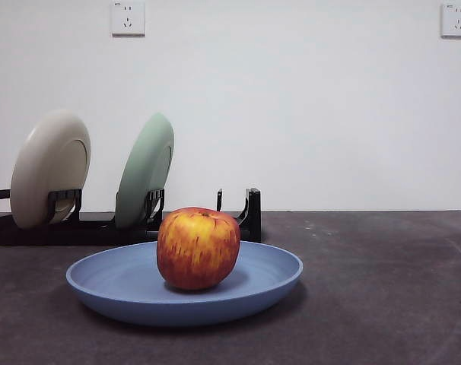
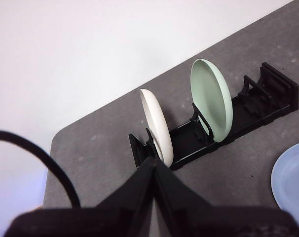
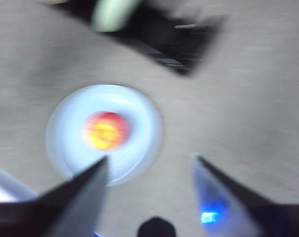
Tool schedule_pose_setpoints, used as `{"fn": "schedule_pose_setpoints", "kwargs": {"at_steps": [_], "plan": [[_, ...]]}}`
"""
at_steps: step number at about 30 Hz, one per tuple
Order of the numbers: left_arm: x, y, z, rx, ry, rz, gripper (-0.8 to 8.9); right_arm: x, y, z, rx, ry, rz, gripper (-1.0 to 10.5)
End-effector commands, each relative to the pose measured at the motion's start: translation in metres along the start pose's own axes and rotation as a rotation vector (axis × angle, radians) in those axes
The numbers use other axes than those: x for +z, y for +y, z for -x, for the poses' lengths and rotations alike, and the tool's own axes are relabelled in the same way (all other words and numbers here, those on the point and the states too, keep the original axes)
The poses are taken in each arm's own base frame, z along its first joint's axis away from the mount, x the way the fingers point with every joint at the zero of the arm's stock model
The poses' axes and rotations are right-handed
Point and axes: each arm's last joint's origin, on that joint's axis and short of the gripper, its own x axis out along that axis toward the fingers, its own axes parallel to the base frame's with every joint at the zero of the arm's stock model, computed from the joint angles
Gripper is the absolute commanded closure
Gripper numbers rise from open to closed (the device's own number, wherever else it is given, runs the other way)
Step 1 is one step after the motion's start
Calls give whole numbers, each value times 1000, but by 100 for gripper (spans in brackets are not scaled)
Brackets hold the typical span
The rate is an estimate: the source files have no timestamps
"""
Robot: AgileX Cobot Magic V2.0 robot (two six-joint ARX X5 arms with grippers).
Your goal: Take the blue plate from the plate rack,put the plate on the table,take the apple from the table,put the apple in the plate
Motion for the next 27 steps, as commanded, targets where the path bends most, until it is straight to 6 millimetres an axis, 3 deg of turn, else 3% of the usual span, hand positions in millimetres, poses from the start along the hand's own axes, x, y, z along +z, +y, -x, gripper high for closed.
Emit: {"fn": "schedule_pose_setpoints", "kwargs": {"at_steps": [1,5,10,16,27], "plan": [[0,2,1,6,-4,20,821,-12,-13,26,-68,-65,-15,958],[1,2,1,6,-6,31,820,-28,-27,58,-105,-163,-67,958],[1,3,2,6,-8,34,817,-42,-39,77,-224,-239,-102,958],[1,2,1,6,-5,31,817,-46,-45,80,-383,-287,-191,944],[8,-12,-9,5,28,-12,817,-42,-42,74,-395,-270,-184,944]]}}
